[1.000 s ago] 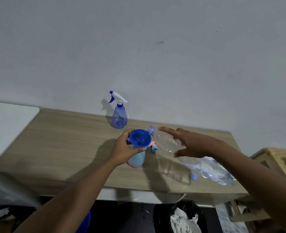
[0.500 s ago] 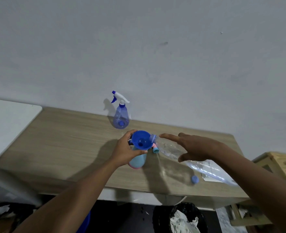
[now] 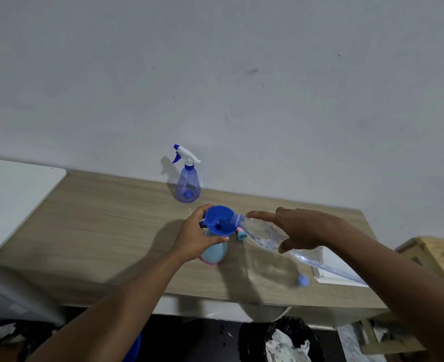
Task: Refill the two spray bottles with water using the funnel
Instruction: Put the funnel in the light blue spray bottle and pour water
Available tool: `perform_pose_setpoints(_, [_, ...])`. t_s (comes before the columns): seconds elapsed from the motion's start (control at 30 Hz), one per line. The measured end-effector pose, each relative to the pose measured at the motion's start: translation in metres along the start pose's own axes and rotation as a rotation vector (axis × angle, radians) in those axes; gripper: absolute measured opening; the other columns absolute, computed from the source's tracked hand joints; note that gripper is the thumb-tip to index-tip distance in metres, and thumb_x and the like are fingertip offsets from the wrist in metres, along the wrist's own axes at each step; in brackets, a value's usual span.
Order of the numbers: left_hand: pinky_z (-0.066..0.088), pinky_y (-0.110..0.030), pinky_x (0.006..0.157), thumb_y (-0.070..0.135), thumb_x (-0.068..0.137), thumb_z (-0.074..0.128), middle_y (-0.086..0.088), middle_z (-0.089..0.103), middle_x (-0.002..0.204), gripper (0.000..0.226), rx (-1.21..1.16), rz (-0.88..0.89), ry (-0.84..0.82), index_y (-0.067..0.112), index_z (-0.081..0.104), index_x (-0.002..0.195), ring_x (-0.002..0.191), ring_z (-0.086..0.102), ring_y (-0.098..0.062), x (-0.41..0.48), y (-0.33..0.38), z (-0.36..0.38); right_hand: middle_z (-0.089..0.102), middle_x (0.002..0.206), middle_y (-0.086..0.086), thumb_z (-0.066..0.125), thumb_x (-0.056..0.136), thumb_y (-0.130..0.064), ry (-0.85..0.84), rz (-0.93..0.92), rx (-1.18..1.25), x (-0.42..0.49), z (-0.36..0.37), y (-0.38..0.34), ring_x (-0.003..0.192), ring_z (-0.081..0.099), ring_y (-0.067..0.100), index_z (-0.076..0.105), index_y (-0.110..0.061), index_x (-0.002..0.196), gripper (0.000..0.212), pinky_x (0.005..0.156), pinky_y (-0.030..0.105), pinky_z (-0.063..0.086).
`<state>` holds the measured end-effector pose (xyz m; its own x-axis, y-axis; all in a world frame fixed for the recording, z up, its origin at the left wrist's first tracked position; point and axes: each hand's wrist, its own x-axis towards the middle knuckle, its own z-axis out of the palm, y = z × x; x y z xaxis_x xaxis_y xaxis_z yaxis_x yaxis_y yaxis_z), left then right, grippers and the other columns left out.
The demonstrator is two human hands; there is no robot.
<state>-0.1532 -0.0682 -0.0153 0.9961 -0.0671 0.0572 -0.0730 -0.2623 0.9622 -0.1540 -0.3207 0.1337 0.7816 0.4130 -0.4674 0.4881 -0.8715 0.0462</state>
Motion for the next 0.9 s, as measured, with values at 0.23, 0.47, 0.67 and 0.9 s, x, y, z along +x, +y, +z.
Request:
perform_pose_setpoints(0.23, [0.051, -0.014, 0.082, 0.023, 0.058, 0.097, 0.015, 0.063, 0.121, 0.086, -0.007, -0.007, 0.000, 0.029, 0.052, 0.130, 0.112, 0.060, -0.002, -0.001, 0.000, 0.000, 0.053, 0.120, 0.000, 0.076, 0.084, -0.040, 0.004, 0.000, -0.020, 0.002, 0.003, 0.002, 0.098, 0.063, 0.027, -0.009, -0.069, 0.141, 0.106, 0.084, 0.043, 0.053])
perform_pose_setpoints(0.47, [0.051, -0.013, 0.081, 0.021, 0.058, 0.096, 0.016, 0.064, 0.119, 0.083, -0.030, -0.010, 0.005, 0.034, 0.051, 0.126, 0.110, 0.060, 0.001, -0.002, 0.000, 0.000, 0.053, 0.118, -0.001, 0.077, 0.084, -0.038, 0.071, -0.001, 0.049, -0.004, 0.014, 0.005, 0.100, 0.062, 0.028, -0.007, -0.070, 0.140, 0.106, 0.086, 0.046, 0.053])
perform_pose_setpoints(0.67, [0.052, -0.021, 0.086, 0.025, 0.055, 0.098, 0.014, 0.066, 0.120, 0.082, -0.026, 0.020, 0.020, 0.042, 0.052, 0.121, 0.112, 0.061, -0.005, 0.001, -0.004, 0.000, 0.053, 0.123, -0.001, 0.077, 0.084, -0.039, 0.217, -0.011, 0.237, -0.008, 0.031, 0.015, 0.100, 0.063, 0.024, -0.005, -0.068, 0.144, 0.105, 0.089, 0.044, 0.053])
perform_pose_setpoints(0.9, [0.054, -0.027, 0.088, 0.023, 0.054, 0.098, 0.012, 0.065, 0.122, 0.085, -0.031, 0.004, 0.025, 0.030, 0.054, 0.127, 0.113, 0.061, -0.005, 0.002, -0.009, -0.001, 0.050, 0.127, 0.000, 0.083, 0.079, -0.034, 0.689, 0.116, 0.616, -0.009, 0.057, 0.040, 0.088, 0.057, 0.005, 0.006, -0.056, 0.151, 0.108, 0.084, 0.030, 0.047])
